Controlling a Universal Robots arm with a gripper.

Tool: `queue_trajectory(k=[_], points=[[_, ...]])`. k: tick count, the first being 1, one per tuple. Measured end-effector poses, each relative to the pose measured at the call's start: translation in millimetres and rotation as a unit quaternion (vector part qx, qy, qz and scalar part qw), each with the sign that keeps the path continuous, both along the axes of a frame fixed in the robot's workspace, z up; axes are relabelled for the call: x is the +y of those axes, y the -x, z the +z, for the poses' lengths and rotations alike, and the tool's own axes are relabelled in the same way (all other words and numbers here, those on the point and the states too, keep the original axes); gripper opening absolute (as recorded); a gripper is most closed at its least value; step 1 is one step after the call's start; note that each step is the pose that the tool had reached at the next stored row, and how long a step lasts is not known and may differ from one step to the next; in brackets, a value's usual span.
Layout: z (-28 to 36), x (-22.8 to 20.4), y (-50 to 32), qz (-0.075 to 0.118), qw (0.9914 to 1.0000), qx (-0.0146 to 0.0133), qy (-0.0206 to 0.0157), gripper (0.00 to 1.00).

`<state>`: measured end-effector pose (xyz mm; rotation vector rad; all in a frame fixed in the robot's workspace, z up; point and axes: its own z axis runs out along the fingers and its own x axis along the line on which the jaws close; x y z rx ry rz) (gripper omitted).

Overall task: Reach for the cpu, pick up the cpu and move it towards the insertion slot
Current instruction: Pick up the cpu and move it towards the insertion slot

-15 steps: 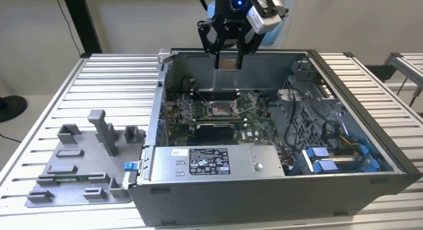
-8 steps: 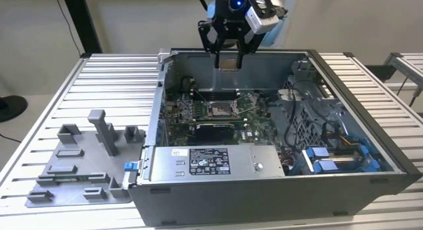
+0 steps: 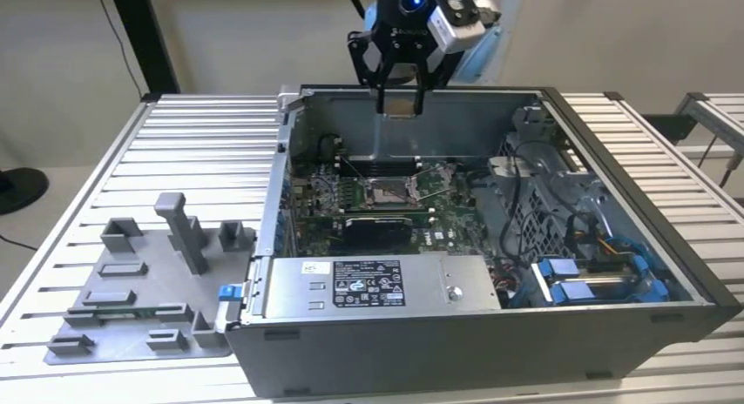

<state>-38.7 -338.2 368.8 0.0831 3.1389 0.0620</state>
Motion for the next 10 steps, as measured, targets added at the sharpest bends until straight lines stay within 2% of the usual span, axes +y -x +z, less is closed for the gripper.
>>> queue_trajectory(k=[3,10], points=[[0.0,5.1,0.0,-0.001,1.00000,0.0000,0.0000,0.00],[0.0,5.5,0.0,-0.001,1.00000,0.0000,0.0000,0.00]])
